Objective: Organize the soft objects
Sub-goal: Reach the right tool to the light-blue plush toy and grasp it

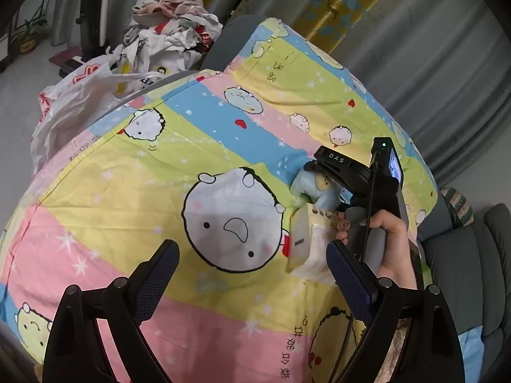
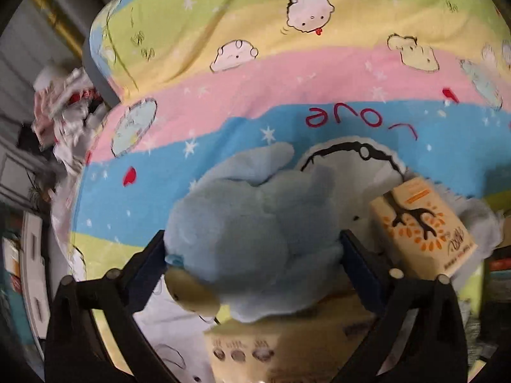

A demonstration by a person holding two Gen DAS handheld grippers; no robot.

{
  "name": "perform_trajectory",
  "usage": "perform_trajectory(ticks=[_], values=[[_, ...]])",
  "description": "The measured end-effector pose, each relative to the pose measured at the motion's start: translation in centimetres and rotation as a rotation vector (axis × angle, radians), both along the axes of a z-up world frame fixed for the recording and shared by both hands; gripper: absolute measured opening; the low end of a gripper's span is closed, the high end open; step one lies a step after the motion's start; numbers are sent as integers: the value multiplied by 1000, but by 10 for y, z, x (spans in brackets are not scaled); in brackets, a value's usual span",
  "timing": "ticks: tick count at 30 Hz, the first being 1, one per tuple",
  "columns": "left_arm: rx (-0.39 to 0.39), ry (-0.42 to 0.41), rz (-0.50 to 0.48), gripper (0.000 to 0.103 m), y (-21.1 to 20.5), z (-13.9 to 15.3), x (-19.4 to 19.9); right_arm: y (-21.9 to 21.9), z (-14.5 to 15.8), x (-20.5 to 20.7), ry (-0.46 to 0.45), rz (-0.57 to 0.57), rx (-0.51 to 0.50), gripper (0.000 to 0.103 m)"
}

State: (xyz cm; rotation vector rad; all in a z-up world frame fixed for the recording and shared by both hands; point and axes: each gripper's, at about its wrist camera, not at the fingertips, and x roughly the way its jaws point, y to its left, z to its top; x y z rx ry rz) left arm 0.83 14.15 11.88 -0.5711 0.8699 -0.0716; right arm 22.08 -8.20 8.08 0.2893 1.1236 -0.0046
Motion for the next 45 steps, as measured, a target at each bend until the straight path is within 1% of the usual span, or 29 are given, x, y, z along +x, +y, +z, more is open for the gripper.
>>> perform_trajectory(ticks=[4,5,7,9,12,14,17,19,22,24,26,27,28,30,32,34,37,41,43,45], values=[[16,-5,7,93,-1,1,-1,3,11,-9,-29,24,-1,83],[18,-4,6,93,-1,1,-1,4,15,-13,-42,35,17,81],[9,-3,10,93,0,1,-1,0,23,-23,-69,31,73,81],[7,-5,13,93,0,2,-3,0,41,-41,-133,49,99,81],[32,-10,9,93,-4,4,-4,2,77,-82,-230,106,70,82],[45,-9,8,93,-7,4,-4,-1,92,-112,-258,150,67,83],[47,9,-2,93,-11,0,-1,-7,98,-160,-263,220,60,84],[47,22,-17,93,-15,-3,0,-11,94,-187,-258,254,24,85],[58,17,-47,93,-24,-2,-2,-18,81,-225,-246,305,-60,86],[84,14,-61,93,-33,-2,-4,-24,69,-245,-231,309,-161,87],[98,19,-79,93,-41,-4,-4,-32,56,-256,-234,296,-260,88],[98,25,-96,93,-46,-6,-5,-35,49,-257,-218,298,-294,89],[96,31,-114,93,-51,-7,-5,-40,44,-256,-196,296,-305,92],[86,43,-157,93,-62,-10,-6,-54,33,-255,-151,299,-288,94],[77,49,-204,93,-73,-12,-6,-69,28,-257,-141,295,-254,95],[79,56,-236,93,-84,-15,-8,-80,33,-260,-156,265,-219,99],[55,70,-281,93,-95,-18,-10,-95,48,-268,-185,260,-166,100],[29,55,-335,93,-111,-17,-17,-120,70,-283,-258,218,-30,102],[30,49,-374,93,-124,-17,-22,-132,74,-282,-269,177,15,102],[23,49,-416,93,-135,-18,-26,-144,69,-280,-259,119,84,102]])
